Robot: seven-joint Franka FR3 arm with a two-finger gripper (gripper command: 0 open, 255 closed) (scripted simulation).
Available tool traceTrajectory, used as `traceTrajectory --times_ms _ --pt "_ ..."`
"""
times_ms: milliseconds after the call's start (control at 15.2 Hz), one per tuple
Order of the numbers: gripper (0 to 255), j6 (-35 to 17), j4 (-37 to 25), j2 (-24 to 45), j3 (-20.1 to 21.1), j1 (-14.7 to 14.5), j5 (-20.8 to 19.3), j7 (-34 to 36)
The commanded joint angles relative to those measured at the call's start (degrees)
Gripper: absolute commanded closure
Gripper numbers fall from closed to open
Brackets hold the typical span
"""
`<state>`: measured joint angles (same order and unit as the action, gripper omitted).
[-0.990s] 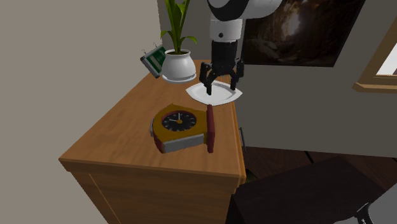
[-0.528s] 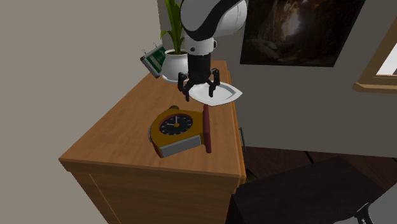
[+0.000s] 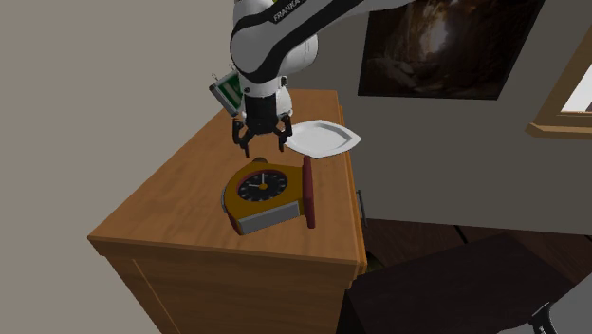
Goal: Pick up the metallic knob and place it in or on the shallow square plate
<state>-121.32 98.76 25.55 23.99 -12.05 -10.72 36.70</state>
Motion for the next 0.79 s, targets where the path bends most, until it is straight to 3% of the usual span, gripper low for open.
traceTrajectory --times_ms 0,726 --pt "0 0.4 -5.5 5.1 -0.9 -1.9 -1.8 1.6" --pt "0 -4.0 -3.9 8.0 -1.8 -2.5 -3.1 2.4"
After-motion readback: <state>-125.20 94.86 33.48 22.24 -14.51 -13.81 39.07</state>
